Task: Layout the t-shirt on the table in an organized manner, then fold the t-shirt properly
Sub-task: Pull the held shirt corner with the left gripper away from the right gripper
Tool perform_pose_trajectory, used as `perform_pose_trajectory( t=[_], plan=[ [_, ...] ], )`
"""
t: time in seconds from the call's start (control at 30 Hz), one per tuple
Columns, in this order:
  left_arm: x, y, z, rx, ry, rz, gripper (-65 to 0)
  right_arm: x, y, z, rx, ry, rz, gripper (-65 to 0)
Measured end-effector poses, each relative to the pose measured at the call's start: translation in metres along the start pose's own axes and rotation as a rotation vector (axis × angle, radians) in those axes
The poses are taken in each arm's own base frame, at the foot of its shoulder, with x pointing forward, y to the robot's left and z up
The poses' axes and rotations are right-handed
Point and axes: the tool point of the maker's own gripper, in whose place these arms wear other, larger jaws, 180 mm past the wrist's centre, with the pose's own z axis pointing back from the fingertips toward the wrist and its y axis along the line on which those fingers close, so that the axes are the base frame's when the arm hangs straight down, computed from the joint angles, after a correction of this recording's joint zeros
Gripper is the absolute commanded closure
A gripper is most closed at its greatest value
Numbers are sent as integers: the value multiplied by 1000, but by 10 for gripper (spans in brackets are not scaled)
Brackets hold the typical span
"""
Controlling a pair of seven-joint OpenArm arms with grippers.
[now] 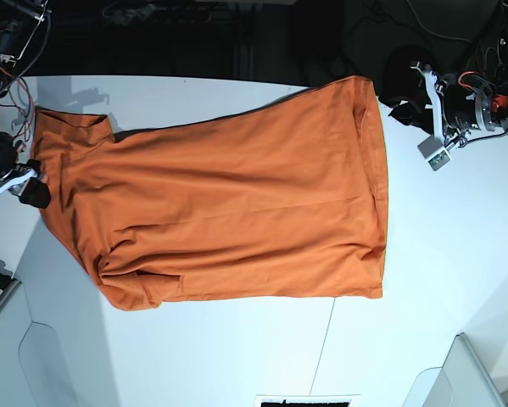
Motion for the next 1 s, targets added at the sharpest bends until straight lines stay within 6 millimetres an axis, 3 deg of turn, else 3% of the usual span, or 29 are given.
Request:
perform_pose_trajectory(
  t=[0.13, 0.3, 0.4, 0.53, 0.77, 1.0],
  plan=[
    [-7, -1, 2, 12, -49, 71, -300, 16, -33, 26, -79, -5, 24, -191],
    [-8, 4, 8, 55, -177, 193, -332, -6, -57, 47, -138, 83, 49, -363],
    [-5, 3, 9, 64, -258, 260, -416, -32, -60, 53, -134, 146, 30, -371],
    [-2, -1, 4, 57, -313, 305, -423, -55, -64, 61, -145, 200, 19, -371],
    [-7, 6, -5, 121, -322, 317, -423, -66, -62, 62, -136, 231, 4, -371],
    [-28, 16, -13, 139, -283, 377, -423, -78, -50, 56, -98, 255, -16, -371]
  ],
)
